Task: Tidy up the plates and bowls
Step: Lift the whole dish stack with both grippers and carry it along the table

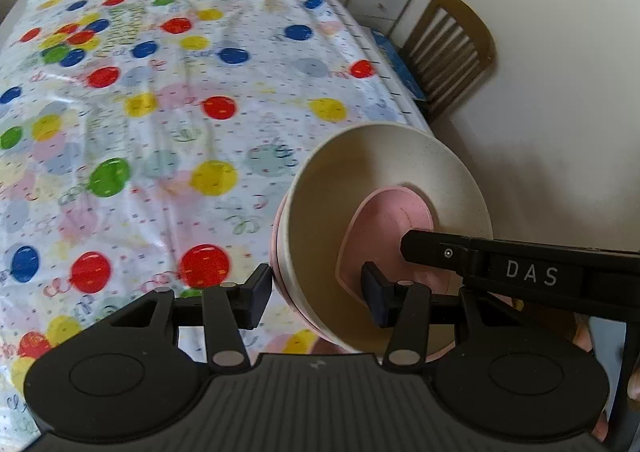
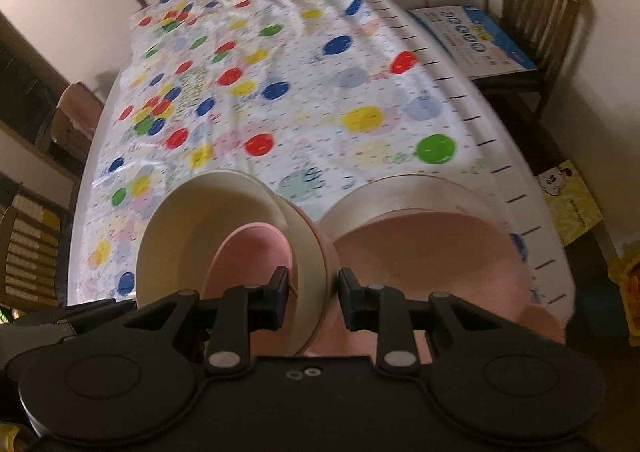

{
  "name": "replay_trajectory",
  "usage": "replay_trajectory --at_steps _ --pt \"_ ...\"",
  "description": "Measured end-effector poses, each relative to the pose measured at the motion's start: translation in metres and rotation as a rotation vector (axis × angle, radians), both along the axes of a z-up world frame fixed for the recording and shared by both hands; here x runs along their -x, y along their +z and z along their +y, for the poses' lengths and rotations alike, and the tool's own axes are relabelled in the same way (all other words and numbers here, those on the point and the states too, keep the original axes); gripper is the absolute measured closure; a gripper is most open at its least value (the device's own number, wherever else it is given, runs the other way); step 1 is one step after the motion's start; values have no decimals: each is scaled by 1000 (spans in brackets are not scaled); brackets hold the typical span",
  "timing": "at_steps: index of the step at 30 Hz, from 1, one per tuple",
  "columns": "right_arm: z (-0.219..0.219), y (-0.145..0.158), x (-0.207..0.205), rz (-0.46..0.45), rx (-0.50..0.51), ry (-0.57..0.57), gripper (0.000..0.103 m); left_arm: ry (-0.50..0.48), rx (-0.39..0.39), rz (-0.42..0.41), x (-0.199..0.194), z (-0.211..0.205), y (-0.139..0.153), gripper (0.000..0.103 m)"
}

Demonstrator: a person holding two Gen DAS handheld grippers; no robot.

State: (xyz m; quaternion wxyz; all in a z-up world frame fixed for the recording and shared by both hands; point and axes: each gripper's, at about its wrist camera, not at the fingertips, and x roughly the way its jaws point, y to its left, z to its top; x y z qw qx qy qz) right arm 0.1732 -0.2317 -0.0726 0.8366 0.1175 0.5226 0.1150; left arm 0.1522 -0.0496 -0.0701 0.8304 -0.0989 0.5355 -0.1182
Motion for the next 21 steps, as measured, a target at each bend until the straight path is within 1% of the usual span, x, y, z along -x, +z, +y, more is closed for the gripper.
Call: replay_trajectory --at_steps 11,21 --pt "-46 -11 -1 18 10 -78 78 -83 3 22 -14 -46 -13 55" --pt "-67 -28 -7 54 28 -114 78 -120 0 54 -25 -70 -35 55"
